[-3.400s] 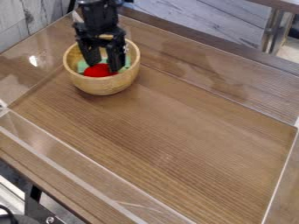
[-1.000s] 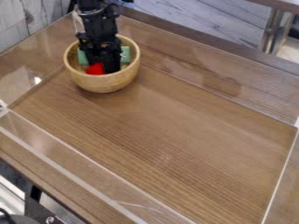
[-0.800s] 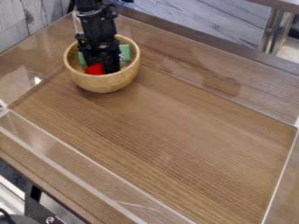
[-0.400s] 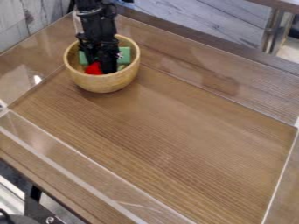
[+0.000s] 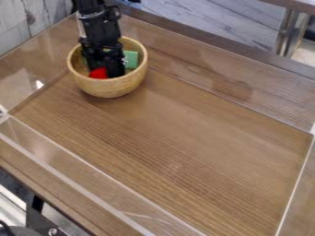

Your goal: Move the red fruit to the right

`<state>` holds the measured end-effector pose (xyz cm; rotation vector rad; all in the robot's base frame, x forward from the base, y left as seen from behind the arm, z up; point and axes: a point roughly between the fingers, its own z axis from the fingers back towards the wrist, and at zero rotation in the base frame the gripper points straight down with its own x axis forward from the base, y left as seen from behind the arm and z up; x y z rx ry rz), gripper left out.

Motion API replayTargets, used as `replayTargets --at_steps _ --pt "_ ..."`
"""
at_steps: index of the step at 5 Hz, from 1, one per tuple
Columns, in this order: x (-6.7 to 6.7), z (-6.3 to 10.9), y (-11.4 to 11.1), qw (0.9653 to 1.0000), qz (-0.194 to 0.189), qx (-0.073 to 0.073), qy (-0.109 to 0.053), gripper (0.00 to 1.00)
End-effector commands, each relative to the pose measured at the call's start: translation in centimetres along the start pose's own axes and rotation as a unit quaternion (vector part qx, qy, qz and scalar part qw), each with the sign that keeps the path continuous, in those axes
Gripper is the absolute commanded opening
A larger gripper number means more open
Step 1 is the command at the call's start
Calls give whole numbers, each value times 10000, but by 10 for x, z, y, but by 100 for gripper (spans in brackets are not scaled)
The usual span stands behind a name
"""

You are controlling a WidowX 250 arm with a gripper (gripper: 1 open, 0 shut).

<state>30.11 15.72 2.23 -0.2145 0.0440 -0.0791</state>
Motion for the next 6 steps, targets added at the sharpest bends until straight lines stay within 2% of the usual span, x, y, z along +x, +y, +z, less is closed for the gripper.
replayTargets --at_steps 1,2,3,5,6 --pt "-10 -14 2 9995 -185 -154 225 0" --pt "-6 -17 0 9983 -444 -201 322 100" --pt "-2 -1 -19 9989 -414 -197 9 0" --pt "-11 47 -35 9961 -713 -210 -478 0" --pt "-2 63 -50 9957 -543 -225 -718 0"
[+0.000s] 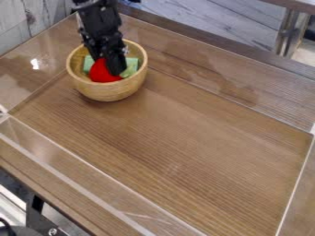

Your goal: Move the red fruit to the right

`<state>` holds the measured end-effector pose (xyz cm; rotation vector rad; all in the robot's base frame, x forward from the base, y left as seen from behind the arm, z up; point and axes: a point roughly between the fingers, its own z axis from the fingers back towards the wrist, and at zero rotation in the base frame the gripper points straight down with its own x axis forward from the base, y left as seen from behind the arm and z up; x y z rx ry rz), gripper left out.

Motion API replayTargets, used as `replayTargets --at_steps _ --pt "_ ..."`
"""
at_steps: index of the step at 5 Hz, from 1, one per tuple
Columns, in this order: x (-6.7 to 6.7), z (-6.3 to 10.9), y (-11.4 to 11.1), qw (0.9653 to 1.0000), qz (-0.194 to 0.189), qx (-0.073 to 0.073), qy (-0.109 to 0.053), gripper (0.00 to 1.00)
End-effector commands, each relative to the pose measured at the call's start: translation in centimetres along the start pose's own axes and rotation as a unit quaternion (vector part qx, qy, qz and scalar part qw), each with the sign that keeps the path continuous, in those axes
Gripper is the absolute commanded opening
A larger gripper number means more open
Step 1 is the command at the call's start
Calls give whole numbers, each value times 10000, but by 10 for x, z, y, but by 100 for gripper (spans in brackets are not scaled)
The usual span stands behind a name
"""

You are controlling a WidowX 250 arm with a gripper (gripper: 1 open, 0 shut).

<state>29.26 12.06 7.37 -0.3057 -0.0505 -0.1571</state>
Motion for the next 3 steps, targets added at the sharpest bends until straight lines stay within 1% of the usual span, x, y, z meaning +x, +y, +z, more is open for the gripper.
replayTargets --at_steps 1,2,3 --pt "23 36 -25 9984 -13 197 -536 0" --pt "44 41 -53 9972 32 177 -722 0" --pt "65 22 -87 9973 -8 161 -716 0"
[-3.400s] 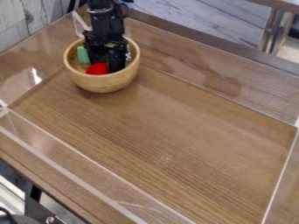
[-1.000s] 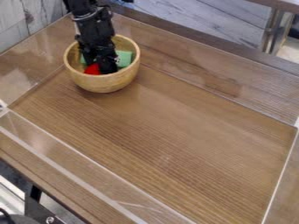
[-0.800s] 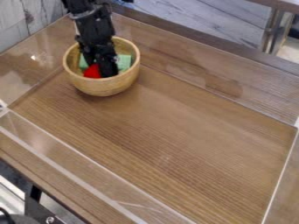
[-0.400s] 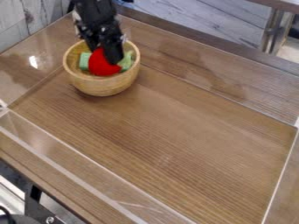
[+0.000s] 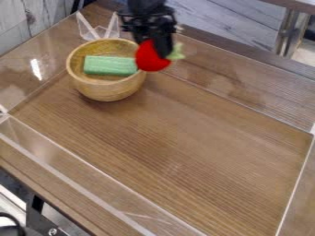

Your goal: Move the red fruit to the right

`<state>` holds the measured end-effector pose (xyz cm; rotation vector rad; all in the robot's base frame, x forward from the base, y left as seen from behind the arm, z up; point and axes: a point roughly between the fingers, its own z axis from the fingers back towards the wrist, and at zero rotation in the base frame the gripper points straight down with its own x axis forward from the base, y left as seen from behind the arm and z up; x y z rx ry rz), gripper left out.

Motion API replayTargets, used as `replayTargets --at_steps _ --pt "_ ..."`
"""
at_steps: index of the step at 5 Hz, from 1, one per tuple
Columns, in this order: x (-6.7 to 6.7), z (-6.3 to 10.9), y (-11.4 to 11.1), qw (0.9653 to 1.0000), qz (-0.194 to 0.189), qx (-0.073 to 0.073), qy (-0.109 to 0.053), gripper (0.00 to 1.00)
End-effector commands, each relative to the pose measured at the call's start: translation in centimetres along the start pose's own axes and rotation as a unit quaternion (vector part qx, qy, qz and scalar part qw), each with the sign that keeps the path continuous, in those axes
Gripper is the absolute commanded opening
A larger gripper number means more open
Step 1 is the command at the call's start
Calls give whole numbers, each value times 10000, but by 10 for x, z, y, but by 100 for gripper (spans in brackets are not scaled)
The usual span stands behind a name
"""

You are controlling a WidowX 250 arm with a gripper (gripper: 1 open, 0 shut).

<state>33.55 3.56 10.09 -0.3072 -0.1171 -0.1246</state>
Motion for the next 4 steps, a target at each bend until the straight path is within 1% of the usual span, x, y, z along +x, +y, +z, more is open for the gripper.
replayTargets --at_steps 1,2,3,4 --pt "24 -1 -41 9990 -284 165 -292 0" --pt "35 -31 -57 9985 -483 197 -182 0" --pt "42 -60 -61 9976 -664 211 -45 0" --pt "35 -60 -53 9975 -655 240 -84 0"
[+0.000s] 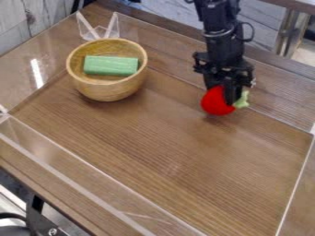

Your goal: Move the red fruit to the right

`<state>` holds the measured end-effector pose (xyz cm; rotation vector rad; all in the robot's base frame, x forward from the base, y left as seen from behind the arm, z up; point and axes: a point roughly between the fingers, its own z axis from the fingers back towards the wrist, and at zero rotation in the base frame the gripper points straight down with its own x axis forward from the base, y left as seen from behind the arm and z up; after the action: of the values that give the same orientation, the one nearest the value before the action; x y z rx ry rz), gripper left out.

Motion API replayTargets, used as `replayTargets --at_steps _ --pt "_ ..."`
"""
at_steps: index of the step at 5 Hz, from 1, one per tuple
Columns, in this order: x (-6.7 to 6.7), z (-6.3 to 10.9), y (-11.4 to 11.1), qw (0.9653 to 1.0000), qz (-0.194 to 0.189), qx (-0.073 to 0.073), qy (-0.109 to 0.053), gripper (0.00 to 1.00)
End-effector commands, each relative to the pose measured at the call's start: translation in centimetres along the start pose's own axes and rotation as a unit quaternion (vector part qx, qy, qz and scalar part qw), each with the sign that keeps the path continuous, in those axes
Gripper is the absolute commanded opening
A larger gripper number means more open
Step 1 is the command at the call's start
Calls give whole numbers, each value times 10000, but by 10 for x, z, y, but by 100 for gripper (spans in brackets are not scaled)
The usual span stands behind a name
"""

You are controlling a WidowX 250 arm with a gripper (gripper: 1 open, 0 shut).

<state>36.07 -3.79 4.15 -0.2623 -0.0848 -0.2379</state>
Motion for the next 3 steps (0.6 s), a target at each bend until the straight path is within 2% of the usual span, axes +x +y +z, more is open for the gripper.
replayTargets --at_steps 1,2,3 --pt "4 33 6 9988 0 133 -471 0" --pt "-6 52 1 9983 -118 137 -555 0" --pt "-17 54 -2 9979 -378 113 -505 0"
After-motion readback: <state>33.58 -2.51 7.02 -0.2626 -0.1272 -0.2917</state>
